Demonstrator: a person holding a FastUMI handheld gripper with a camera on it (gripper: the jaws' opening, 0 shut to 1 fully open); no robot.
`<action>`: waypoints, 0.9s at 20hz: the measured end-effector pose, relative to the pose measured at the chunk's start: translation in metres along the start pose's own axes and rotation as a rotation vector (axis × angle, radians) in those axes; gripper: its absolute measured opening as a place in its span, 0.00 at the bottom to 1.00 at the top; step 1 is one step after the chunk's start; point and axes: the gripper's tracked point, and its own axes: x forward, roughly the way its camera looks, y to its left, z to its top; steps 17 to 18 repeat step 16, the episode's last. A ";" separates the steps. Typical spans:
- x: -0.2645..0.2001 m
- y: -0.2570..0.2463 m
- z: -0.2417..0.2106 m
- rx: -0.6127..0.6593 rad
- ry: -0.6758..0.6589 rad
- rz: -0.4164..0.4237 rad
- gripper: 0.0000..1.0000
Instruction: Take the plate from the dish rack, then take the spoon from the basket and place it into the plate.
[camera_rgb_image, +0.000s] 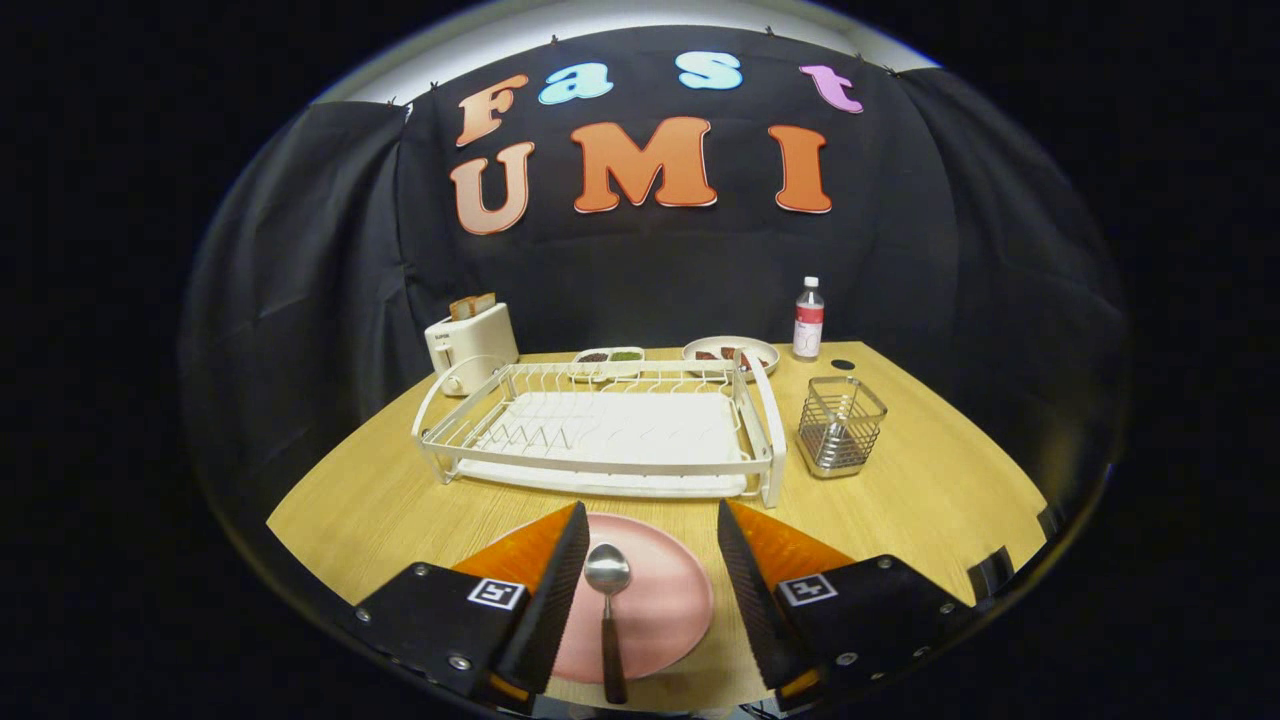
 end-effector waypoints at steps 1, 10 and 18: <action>0.000 -0.004 0.007 -0.004 -0.008 -0.005 0.85; -0.001 -0.029 0.081 -0.015 -0.084 -0.036 0.97; 0.001 -0.034 0.107 -0.016 -0.113 -0.039 0.97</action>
